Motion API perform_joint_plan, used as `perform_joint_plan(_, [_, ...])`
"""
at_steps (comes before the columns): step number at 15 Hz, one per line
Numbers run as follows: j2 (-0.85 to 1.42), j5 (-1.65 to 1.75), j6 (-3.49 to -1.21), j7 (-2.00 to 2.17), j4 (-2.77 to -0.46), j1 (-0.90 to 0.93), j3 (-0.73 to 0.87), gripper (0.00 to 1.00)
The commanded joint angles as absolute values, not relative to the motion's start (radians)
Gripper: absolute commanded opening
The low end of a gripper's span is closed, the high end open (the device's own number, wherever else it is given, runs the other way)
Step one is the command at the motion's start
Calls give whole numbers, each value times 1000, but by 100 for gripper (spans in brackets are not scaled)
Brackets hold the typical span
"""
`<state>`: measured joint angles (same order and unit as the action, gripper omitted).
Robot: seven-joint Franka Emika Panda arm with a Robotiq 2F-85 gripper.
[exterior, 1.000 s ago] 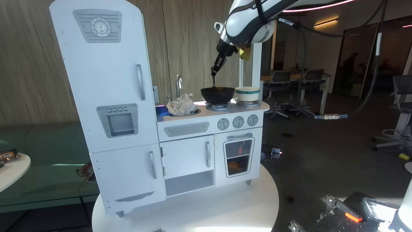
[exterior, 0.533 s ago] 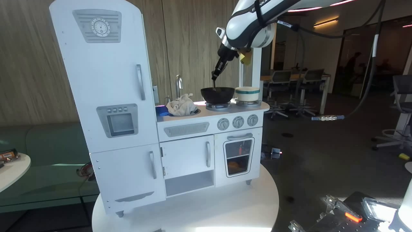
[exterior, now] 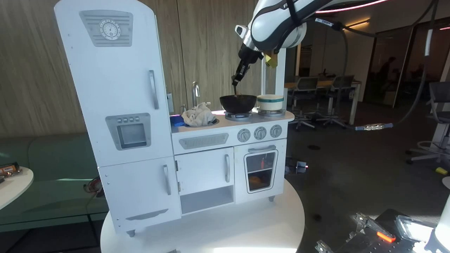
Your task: Pour the contents of the white bowl into the pot then stir inside the pot
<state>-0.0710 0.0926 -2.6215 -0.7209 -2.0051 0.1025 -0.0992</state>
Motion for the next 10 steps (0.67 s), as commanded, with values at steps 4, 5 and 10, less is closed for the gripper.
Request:
perform_joint_plan(4, [-178,0,-2791,-823,-2108,130,-88,2])
perform_joint_plan(5, [-187,18,-2812,-801,-2116,120,-89,2])
perform_joint_plan(10, [-198,150,-2783,-664,-2110,78,-70,2])
